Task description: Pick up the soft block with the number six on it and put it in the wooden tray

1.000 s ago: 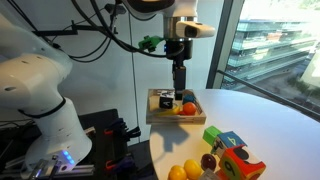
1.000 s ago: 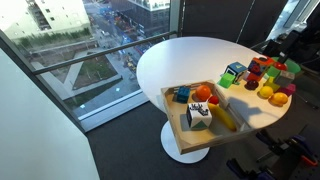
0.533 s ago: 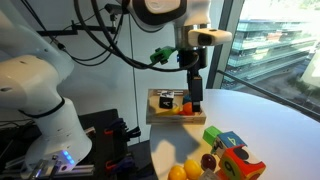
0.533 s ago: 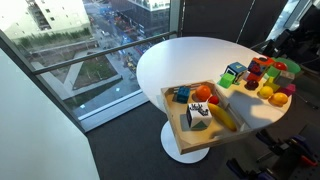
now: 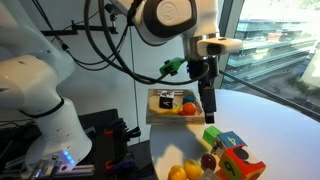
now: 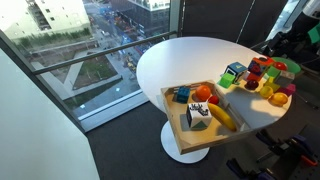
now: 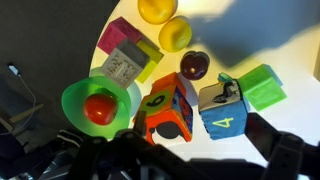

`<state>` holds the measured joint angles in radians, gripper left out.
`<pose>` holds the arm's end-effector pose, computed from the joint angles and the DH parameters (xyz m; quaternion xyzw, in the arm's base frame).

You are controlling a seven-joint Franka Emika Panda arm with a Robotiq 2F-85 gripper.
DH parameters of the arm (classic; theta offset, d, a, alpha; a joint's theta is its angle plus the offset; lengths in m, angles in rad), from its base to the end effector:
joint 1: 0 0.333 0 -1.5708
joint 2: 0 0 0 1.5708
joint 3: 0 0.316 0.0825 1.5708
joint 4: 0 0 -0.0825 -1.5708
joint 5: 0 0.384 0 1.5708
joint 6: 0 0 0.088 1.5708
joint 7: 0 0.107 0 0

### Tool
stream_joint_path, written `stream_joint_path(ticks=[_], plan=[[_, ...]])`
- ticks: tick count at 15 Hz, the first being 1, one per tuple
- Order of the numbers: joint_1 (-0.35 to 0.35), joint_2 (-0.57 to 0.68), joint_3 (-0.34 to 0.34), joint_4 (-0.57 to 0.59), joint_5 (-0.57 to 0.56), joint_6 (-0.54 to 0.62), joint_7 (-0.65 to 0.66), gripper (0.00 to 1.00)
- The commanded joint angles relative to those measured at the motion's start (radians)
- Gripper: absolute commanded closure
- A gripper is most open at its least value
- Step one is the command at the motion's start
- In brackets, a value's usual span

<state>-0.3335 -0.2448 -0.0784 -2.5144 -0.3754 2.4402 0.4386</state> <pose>0.4172 -0.1829 0.3849 0.9472 -0.2839 0.0864 0.1215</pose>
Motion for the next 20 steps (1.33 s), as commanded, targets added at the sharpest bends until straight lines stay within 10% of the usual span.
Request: stream_joint_path(ticks=[1, 20], plan=[[0.016, 0.018, -0.011, 0.041, 0.013, -0.045, 0.005, 0.00], [0.010, 0.132, -0.066, 0.105, 0.003, 0.003, 0.010, 0.00]])
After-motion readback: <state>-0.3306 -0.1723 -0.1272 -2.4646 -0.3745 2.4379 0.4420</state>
